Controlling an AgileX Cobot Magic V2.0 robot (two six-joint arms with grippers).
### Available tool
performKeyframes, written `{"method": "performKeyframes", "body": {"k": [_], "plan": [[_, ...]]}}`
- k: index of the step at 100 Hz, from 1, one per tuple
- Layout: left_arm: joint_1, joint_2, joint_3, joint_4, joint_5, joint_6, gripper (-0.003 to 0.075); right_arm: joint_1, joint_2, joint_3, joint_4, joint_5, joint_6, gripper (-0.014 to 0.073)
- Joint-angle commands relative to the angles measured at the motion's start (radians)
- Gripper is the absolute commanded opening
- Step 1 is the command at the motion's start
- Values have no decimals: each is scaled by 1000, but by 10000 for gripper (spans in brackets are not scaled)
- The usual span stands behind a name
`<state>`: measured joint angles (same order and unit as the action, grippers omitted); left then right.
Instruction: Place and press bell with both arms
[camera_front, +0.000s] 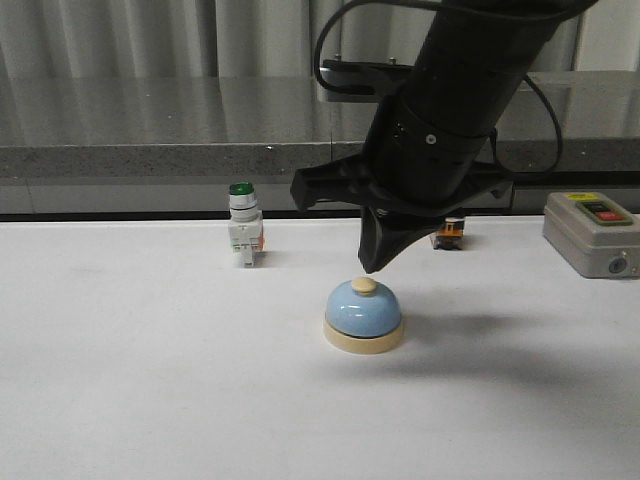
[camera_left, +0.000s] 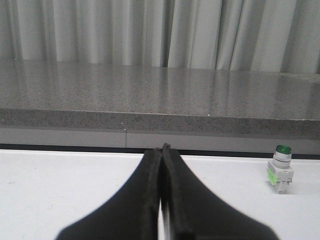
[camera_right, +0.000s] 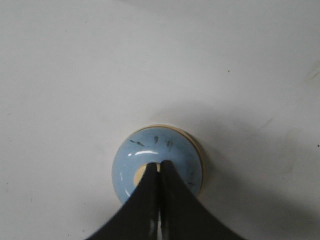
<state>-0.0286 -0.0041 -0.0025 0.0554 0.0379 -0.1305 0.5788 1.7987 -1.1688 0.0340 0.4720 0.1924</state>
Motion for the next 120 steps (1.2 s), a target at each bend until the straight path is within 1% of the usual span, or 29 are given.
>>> {"method": "performKeyframes", "body": {"k": [1,44,71,84,105,120], "plan": [[1,-33,55,-8,-86,-9,-21,2,-44,-32,2,-52,-8,-64],[1,-33,55,-8,-86,-9,-21,2,9,-32,2,-39,-8,-64],[1,-33,55,-8,-86,-9,-21,-1,-66,-32,-1,-42,-8,-64],[1,-33,55,-8,-86,-9,-21,-17,-132,-32,-14,-74,-8,-64],[1,-33,55,-8,-86,-9,-21,-100,-265,-14,-34,-94,-8,-64],[1,-33,55,-8,-86,-9,-21,-183,-392,70,-47,-133,-8,-64]]}}
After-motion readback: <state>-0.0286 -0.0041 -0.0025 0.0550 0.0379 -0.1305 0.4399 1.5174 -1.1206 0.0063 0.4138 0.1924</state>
